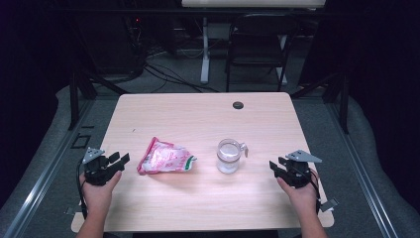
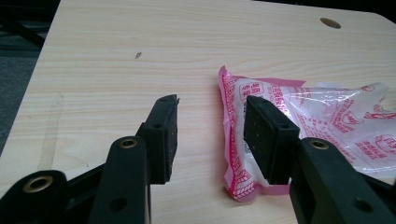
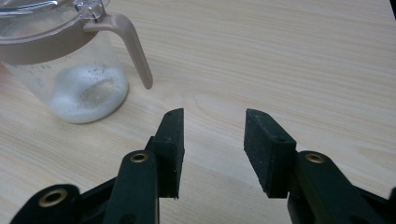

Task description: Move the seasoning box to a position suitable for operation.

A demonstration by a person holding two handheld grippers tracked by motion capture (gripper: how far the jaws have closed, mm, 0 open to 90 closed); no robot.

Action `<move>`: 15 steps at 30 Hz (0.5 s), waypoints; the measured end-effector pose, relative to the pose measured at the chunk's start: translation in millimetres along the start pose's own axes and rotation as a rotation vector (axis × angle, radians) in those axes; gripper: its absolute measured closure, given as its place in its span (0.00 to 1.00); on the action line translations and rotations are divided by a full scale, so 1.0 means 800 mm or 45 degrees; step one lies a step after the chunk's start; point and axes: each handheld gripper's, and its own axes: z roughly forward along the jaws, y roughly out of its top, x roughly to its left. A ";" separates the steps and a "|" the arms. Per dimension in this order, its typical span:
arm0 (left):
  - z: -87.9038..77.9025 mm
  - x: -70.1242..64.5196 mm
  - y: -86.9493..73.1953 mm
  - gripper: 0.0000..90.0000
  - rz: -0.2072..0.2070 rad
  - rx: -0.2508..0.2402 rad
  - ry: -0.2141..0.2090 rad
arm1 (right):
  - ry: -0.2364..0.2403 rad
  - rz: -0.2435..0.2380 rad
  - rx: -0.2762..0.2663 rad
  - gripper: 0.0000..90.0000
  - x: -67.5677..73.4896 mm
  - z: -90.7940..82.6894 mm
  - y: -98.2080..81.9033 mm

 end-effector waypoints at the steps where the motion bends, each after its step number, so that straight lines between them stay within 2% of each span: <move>1: 0.000 -0.001 0.000 0.62 0.001 0.000 -0.001 | 0.002 0.001 -0.006 0.65 0.002 0.001 0.001; 6: 0.000 -0.005 -0.001 0.62 0.008 0.011 -0.023 | 0.029 -0.007 -0.014 0.67 0.009 0.003 0.006; 11: -0.008 -0.011 -0.005 0.63 0.058 0.018 -0.034 | 0.097 -0.037 -0.009 0.69 0.022 0.012 0.015; 15: -0.014 -0.013 -0.009 0.63 0.058 0.010 -0.037 | 0.121 -0.064 -0.007 0.70 0.030 0.015 0.019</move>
